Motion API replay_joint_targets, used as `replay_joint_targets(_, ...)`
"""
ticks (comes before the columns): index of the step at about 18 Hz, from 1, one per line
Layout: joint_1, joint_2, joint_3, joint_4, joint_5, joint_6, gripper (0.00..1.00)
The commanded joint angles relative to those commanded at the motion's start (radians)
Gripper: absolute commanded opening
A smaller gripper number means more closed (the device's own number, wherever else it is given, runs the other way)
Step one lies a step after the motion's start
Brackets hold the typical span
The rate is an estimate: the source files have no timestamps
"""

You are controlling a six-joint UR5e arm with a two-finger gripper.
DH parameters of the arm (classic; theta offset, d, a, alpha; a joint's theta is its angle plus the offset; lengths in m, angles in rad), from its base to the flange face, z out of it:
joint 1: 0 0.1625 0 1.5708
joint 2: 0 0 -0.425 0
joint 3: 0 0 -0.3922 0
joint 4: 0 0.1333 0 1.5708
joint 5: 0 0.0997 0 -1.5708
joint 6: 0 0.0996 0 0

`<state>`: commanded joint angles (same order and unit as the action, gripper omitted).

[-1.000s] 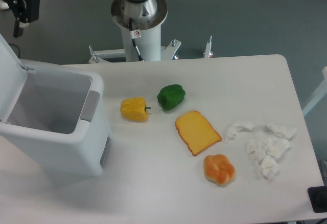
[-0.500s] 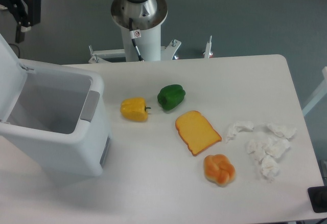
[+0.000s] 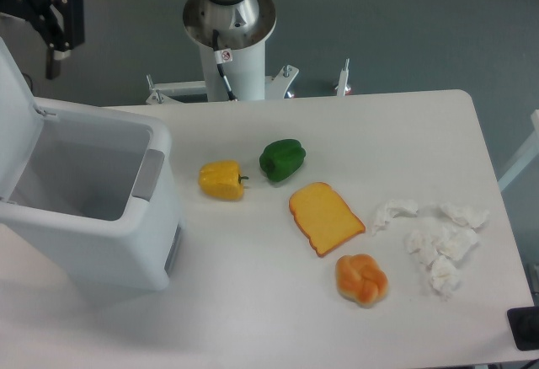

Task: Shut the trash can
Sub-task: 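Position the gripper behind the raised lid of the trash can, then push the lid forward and down with the gripper to shut it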

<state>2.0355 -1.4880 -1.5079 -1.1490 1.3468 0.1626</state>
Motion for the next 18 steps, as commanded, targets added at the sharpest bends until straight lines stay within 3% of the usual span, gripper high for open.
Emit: replay_joint_targets(18,0.135,-0.115,-0.02,0.04,0.055,0.061,1.0)
